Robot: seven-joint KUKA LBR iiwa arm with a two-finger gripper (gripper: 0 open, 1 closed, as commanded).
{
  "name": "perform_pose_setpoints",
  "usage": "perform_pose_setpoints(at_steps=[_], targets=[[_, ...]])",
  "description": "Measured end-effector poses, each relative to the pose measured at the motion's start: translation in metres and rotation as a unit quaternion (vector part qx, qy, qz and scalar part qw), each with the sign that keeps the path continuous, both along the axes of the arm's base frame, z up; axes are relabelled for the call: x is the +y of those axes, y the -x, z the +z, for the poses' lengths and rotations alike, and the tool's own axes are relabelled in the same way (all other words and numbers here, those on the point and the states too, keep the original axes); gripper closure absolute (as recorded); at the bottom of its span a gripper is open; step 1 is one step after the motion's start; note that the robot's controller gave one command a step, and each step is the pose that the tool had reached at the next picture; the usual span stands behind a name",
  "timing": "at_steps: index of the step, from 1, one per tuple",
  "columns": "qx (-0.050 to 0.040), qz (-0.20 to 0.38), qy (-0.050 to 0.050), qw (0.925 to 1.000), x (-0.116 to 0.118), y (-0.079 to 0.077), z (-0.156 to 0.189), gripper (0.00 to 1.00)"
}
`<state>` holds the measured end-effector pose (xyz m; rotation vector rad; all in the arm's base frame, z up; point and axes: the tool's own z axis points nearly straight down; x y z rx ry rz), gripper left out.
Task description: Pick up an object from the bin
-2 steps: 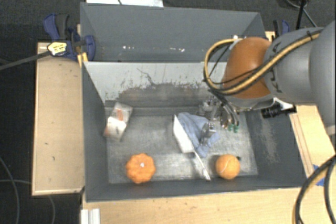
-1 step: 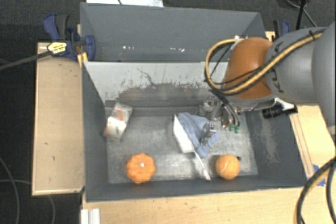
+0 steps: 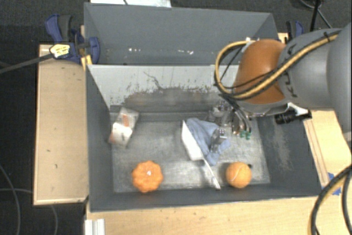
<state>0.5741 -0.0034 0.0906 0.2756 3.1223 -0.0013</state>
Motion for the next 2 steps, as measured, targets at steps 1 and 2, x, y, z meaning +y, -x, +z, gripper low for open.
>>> perform_pose_setpoints(at_steps=[1,2], targets=[[0.0000,0.000,0.000,1.0000,0.000,0.000,0.000,1.00],[0.0024,-0.012,-0.001,0.9999,0.004,0.010,0.130,1.00]])
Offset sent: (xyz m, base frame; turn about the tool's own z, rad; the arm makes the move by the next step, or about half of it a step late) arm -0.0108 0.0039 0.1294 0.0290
